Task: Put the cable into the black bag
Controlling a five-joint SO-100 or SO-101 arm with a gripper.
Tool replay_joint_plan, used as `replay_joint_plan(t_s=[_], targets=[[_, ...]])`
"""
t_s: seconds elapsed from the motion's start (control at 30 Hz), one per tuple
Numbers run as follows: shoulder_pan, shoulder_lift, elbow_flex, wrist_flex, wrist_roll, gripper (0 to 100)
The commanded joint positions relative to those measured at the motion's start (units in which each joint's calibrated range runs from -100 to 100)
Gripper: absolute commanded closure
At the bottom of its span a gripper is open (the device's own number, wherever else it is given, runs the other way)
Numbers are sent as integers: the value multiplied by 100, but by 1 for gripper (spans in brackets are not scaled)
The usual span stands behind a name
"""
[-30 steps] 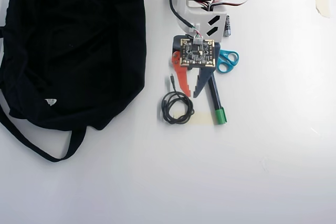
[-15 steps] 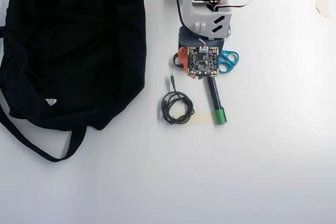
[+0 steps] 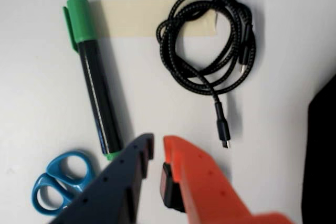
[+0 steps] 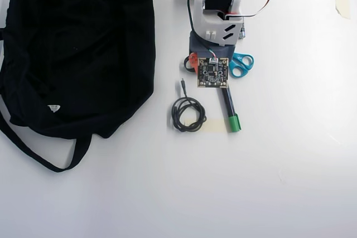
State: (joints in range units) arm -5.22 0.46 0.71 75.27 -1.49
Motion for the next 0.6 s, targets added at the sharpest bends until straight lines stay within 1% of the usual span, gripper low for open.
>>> replay_joint_plan(t_s=[0.0,0.23,0.57], targets=[[36,-178,-53,-25,-19,97],[297,-137,-116,-85,-14,97],[522,195,-143,-481,7,97]])
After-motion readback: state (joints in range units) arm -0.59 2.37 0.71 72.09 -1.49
